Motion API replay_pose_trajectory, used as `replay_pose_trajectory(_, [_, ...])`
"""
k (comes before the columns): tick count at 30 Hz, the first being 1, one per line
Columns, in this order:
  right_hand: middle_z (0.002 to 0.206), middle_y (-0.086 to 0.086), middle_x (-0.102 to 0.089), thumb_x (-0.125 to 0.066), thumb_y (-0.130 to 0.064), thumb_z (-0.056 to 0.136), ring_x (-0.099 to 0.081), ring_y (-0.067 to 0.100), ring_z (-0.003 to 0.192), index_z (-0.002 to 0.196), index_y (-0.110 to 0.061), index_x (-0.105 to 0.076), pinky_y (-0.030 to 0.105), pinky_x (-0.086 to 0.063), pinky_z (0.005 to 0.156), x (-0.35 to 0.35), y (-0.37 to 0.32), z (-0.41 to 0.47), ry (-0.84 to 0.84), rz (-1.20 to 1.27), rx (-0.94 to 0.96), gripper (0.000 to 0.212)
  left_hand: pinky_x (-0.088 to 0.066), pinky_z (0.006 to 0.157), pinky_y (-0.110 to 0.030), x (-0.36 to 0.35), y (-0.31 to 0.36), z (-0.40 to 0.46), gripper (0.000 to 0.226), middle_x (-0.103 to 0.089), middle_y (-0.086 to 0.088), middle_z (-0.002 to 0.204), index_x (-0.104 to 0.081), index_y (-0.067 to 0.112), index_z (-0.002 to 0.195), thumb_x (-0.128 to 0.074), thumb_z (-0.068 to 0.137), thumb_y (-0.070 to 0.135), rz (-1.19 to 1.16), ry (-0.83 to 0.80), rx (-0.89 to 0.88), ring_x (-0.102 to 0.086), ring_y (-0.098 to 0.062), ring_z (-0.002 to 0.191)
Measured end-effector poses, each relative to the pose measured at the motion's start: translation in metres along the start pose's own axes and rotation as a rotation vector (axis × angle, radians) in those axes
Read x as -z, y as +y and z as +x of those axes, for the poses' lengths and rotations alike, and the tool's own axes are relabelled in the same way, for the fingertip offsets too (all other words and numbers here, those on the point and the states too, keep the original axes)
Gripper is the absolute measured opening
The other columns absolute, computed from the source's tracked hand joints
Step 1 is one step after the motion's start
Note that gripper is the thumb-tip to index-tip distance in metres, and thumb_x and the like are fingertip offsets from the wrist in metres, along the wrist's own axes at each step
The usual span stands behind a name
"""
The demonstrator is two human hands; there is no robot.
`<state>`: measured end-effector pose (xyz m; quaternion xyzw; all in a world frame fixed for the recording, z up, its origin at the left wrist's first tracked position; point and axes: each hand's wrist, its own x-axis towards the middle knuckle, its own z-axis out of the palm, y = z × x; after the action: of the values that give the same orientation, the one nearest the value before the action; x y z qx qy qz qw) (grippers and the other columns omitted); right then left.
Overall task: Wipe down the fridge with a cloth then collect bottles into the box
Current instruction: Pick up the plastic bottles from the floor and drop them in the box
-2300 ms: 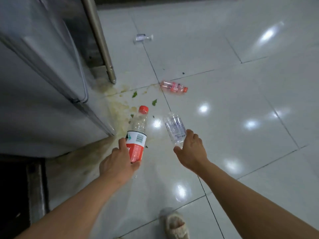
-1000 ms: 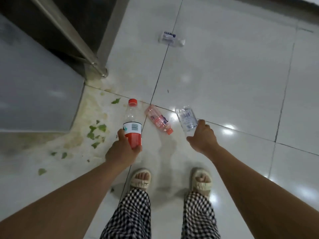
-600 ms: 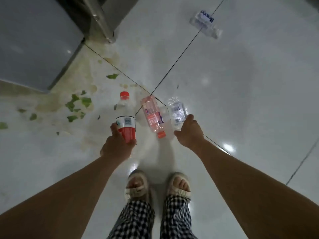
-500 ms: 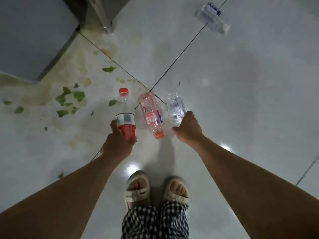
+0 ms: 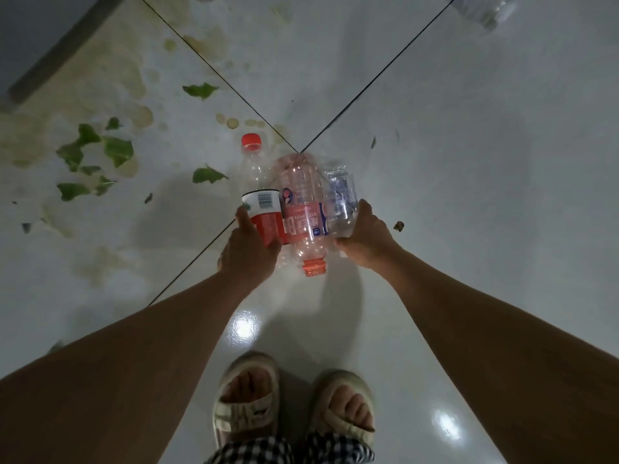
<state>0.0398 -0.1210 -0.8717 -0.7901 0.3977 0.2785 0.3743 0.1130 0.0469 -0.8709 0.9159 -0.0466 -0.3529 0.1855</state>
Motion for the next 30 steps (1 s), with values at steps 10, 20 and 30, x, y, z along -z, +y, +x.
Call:
replay_pose_trajectory(10, [0.134, 0.012, -0.047, -0.064, -0.018, 0.083, -0.044, 0.032, 0.124, 0.136, -0.009, -0.033, 0.038, -0.042, 0.093, 0.081, -0.041, -0.091, -0.027, -0.183, -0.009, 0.062, -0.046, 0.09, -0.043, 0.109, 0.051, -0.061, 0.061, -0.049, -0.017, 0.124, -0.027, 0.01, 0.135, -0.061, 0.086, 0.023, 0.254, -0.126, -0.044, -0.052, -0.033, 0.113])
replay_pose_trajectory(20, [0.137, 0.015, -0.045, -0.063, -0.014, 0.085, -0.041, 0.031, 0.128, 0.14, -0.007, -0.03, 0.039, -0.041, 0.102, 0.242, -0.149, -0.165, 0.081, -0.27, 0.067, 0.064, -0.048, 0.089, -0.043, 0.272, 0.173, -0.119, 0.055, -0.051, -0.012, 0.12, -0.031, 0.014, 0.133, -0.058, 0.085, 0.022, 0.203, -0.074, -0.208, -0.054, -0.03, 0.109])
replay_pose_trajectory(30, [0.139, 0.01, -0.041, -0.062, -0.019, 0.087, -0.039, 0.028, 0.126, 0.141, -0.011, -0.029, 0.038, -0.041, 0.099, 0.37, -0.167, -0.138, 0.155, -0.45, 0.181, 0.064, -0.044, 0.084, -0.037, 0.31, 0.291, -0.112, 0.054, -0.049, -0.011, 0.126, -0.031, 0.015, 0.135, -0.056, 0.088, 0.022, 0.273, -0.012, -0.276, -0.053, -0.027, 0.112])
